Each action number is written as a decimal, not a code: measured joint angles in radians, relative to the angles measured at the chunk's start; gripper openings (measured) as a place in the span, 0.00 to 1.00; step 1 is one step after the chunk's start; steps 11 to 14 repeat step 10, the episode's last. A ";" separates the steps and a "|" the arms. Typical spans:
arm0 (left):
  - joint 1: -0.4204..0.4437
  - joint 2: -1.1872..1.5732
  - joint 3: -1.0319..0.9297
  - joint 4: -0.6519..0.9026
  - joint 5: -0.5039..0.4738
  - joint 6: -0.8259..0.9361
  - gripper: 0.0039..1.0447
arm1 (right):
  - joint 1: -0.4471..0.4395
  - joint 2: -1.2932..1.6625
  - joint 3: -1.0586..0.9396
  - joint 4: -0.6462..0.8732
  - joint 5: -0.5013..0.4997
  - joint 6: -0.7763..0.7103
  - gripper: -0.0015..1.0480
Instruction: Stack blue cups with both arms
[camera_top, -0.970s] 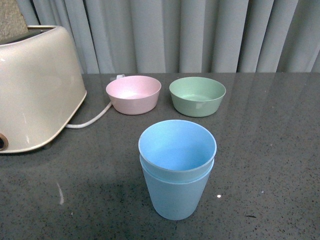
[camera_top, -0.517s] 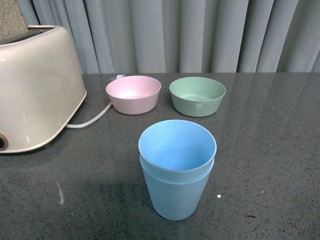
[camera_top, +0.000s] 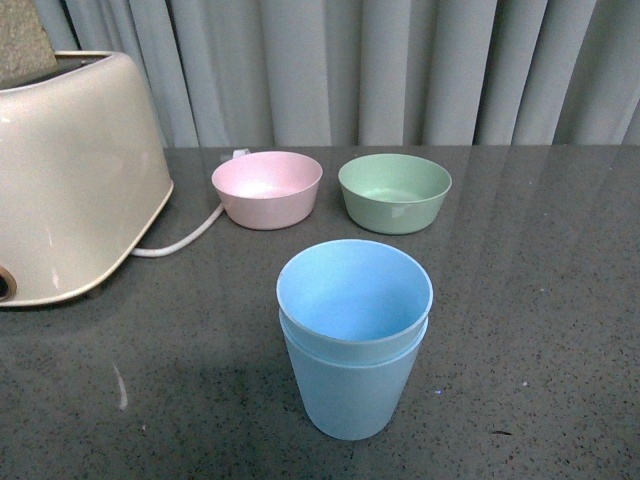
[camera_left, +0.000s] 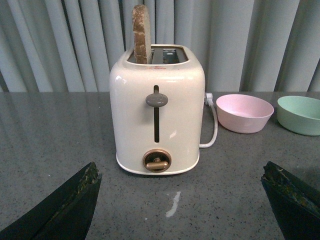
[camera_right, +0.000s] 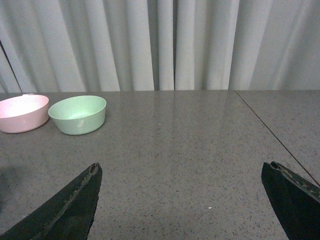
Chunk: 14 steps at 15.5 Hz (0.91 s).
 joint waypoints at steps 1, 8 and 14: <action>0.000 0.000 0.000 0.000 0.000 0.000 0.94 | 0.000 0.000 0.000 0.000 0.000 0.000 0.94; 0.000 0.000 0.000 0.000 0.000 0.000 0.94 | 0.000 0.000 0.000 0.000 0.000 0.000 0.94; 0.000 0.000 0.000 0.000 0.000 0.000 0.94 | 0.000 0.000 0.000 0.000 0.000 0.000 0.94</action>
